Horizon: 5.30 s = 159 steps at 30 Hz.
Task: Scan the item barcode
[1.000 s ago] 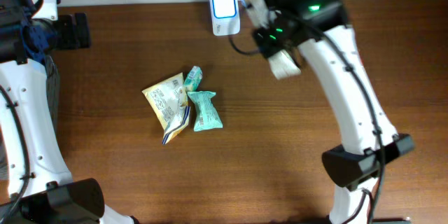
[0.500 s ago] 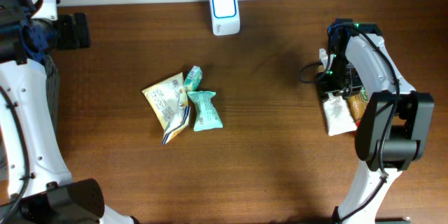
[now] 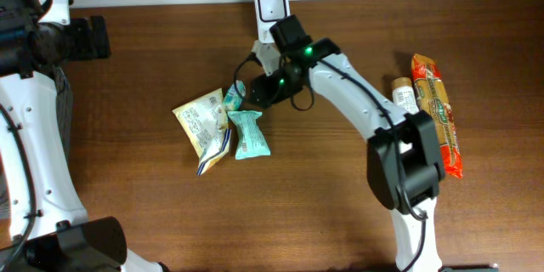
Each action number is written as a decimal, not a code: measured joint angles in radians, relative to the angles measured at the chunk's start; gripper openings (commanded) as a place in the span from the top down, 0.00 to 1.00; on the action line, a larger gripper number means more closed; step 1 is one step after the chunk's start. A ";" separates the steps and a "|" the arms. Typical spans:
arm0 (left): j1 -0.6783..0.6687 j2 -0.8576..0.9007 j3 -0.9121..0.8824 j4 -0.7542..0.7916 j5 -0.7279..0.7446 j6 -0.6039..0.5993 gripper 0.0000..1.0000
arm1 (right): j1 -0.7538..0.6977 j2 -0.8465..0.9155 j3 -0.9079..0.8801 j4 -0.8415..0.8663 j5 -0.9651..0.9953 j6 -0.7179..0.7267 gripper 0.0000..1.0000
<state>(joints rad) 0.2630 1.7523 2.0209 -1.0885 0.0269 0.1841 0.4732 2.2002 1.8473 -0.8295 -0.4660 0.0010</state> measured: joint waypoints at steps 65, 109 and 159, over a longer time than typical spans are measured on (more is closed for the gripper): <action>0.000 0.000 0.000 0.000 0.000 0.000 0.01 | -0.401 -0.063 0.509 -0.861 0.008 -0.080 0.36; 0.000 0.000 0.000 0.000 0.000 0.000 0.01 | -0.227 0.020 -0.307 -0.014 -0.296 -0.045 0.77; 0.000 0.000 -0.001 0.000 0.000 0.000 0.01 | 0.007 0.245 0.267 0.840 0.947 -1.084 0.96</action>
<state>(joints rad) 0.2630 1.7523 2.0201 -1.0885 0.0269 0.1841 0.4805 2.4454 2.1143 0.0101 0.4812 -1.0828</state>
